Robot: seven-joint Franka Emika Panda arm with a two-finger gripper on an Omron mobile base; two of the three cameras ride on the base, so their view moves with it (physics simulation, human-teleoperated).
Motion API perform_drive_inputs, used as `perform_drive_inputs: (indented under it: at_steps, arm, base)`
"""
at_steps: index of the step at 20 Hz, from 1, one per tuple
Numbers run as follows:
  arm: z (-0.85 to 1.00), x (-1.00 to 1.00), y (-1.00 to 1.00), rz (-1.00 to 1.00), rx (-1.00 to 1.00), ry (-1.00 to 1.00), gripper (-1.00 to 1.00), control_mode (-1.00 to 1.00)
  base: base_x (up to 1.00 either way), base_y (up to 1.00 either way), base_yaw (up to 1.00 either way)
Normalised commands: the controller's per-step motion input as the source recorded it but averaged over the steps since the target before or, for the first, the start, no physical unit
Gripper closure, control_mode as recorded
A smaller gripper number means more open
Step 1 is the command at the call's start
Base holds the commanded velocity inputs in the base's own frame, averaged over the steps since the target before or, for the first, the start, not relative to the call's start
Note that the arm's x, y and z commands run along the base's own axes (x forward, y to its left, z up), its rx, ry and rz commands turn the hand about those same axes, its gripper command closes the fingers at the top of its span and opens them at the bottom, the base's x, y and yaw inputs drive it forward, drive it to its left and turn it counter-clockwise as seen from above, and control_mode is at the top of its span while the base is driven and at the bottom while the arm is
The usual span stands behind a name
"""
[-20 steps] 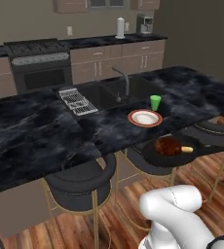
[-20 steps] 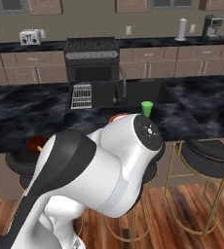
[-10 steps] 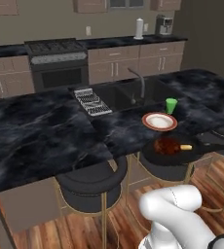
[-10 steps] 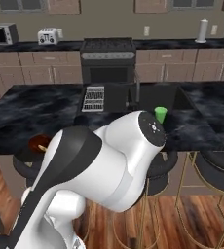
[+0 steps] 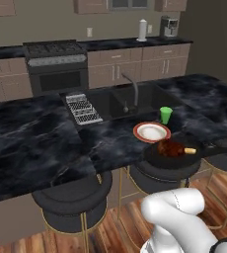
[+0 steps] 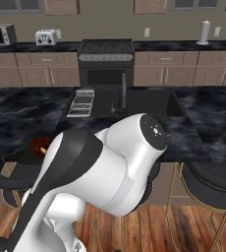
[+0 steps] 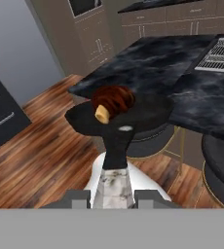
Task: Pick up the pan with the steak in it and place it on the dining table. Then place the steak on the plate.
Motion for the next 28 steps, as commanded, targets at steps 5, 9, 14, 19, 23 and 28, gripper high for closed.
perform_drive_inputs:
  at_steps: [5,9,14,19,23,28]
  arm:
    - [0.00,0.00,0.00,0.00,0.00,0.00,1.00,1.00]
    - [0.00,0.00,0.00,0.00,0.00,0.00,1.00,1.00]
    - [0.00,0.00,0.00,0.00,0.00,0.00,1.00,1.00]
    - [-0.03,0.23,0.15,0.00,0.00,-0.02,1.00,-1.00]
    - [-0.09,0.65,0.42,0.00,0.00,-0.03,1.00,-1.00]
    - [-0.13,0.63,0.49,0.00,0.00,-0.02,1.00,-1.00]
  base:
    - [0.54,-0.04,0.04]
    - [0.49,0.18,0.00]
    - [0.48,0.27,0.00]
    - [0.29,0.18,0.00]
    - [0.00,0.00,0.00]
    - [0.00,0.00,0.00]
